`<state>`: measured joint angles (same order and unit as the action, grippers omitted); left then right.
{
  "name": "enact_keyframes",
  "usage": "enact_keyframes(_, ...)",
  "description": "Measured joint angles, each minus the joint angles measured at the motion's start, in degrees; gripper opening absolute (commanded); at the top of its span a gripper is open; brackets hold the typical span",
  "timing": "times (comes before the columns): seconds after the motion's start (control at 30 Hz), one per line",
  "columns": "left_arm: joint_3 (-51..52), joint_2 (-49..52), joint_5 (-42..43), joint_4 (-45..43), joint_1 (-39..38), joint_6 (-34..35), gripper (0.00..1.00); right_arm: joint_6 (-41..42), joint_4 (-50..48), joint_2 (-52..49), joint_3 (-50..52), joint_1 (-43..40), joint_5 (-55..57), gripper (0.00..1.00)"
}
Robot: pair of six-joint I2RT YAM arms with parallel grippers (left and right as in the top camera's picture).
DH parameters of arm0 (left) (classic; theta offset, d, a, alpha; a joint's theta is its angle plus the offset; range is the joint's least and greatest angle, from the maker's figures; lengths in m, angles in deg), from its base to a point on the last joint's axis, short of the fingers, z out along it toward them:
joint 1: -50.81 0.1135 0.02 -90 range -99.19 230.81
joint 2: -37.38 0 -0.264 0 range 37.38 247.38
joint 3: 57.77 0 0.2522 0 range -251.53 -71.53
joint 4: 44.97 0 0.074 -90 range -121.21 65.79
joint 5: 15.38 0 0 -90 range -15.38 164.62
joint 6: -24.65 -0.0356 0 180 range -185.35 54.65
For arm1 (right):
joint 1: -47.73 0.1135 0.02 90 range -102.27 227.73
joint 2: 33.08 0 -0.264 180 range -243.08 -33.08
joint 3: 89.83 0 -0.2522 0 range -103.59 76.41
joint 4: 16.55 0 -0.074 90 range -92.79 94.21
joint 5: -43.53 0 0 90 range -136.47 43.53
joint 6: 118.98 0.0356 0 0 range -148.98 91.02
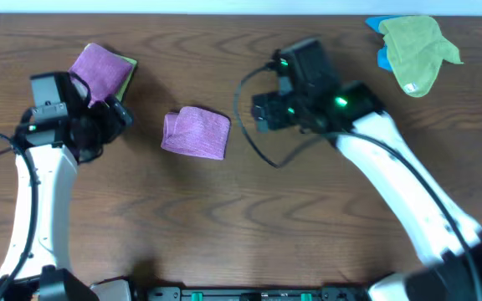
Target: Fold the cloth
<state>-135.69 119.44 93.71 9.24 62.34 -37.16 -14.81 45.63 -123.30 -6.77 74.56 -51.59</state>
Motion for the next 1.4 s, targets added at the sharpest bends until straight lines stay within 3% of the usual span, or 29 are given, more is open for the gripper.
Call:
enact_keyframes(0.27, 9.6, 0.0, 7.9, -9.3, 0.0, 4.7, 0.98, 2.1, -2.8, 26.2, 22.1, -5.8, 0.3, 0.95)
enact_keyframes(0.37, 14.1, 0.0, 11.1, -13.5, 0.0, 7.3, 0.96, 3.6, -3.0, 35.9, 27.7, -7.2, 0.4, 0.99)
enact_keyframes(0.6, 23.6, 0.0, 15.5, -23.7, 0.0, 12.5, 0.95, 8.4, -1.1, 51.6, 36.3, -9.0, 0.8, 0.99)
enact_keyframes(1.4, 28.1, 11.0, 19.2, -46.7, -6.1, 19.0, 0.95, 11.1, -0.7, 53.6, 36.8, -9.1, 1.1, 0.99)
